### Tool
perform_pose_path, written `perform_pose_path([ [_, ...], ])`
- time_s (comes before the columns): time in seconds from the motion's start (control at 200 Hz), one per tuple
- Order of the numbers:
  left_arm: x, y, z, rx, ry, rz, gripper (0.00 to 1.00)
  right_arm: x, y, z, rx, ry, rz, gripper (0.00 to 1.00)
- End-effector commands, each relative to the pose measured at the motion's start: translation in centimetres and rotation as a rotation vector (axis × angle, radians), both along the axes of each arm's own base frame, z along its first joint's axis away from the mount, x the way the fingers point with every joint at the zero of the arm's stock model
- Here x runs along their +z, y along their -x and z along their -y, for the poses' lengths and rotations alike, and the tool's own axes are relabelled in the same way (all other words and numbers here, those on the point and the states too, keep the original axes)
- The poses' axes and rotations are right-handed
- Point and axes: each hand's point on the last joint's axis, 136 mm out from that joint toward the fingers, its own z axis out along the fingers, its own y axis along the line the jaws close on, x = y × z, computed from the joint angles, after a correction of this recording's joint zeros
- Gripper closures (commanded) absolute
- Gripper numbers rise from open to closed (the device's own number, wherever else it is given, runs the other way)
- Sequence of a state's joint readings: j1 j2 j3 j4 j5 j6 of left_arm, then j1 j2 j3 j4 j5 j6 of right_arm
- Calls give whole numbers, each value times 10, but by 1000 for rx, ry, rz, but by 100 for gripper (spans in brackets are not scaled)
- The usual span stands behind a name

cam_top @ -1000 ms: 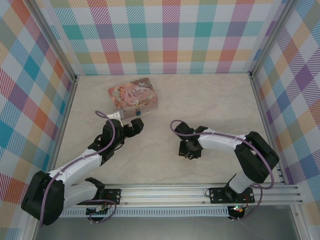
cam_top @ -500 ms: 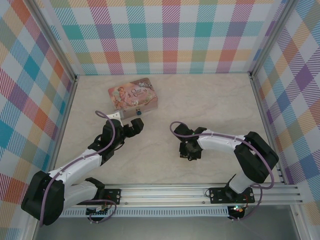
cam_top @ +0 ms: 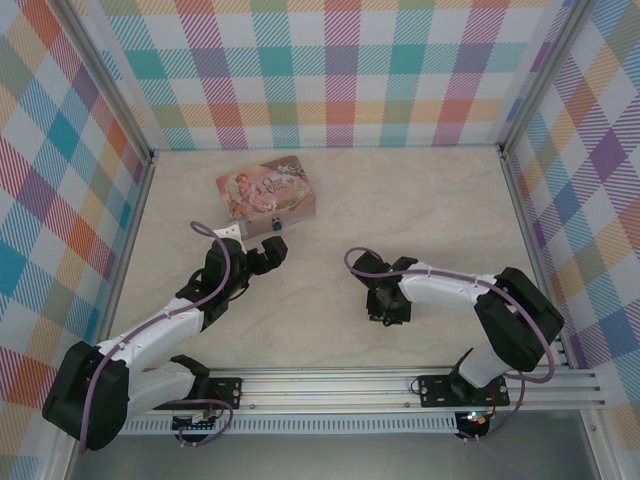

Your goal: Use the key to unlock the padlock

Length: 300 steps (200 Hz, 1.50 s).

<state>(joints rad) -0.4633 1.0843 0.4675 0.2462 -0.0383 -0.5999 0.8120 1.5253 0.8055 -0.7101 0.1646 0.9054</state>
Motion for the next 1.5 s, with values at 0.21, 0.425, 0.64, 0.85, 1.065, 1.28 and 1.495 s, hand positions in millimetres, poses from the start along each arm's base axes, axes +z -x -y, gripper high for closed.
perform_pose_path([
  [0.21, 10, -6, 8, -4, 33, 33, 0, 25, -3, 4, 10, -117, 65, 55],
  [0.425, 11, -8, 9, -9, 34, 28, 0, 15, -9, -5, -34, -168, 34, 55],
  [0.64, 10, -7, 9, -7, 33, 26, 0, 4, -11, -4, -51, -150, 4, 58],
  [0.85, 8, -8, 9, -4, 30, 22, 0, -6, -1, 2, -50, -122, -45, 64],
  [1.065, 7, -9, 8, -1, 28, 21, 0, -8, 8, 8, -52, -102, -77, 70],
  [1.28, 6, -9, 9, -3, 26, 16, 0, -9, 9, 7, -42, -105, -83, 76],
  [1.495, 7, -9, 9, -1, 26, 18, 0, -3, 5, 4, -31, -121, -64, 82],
])
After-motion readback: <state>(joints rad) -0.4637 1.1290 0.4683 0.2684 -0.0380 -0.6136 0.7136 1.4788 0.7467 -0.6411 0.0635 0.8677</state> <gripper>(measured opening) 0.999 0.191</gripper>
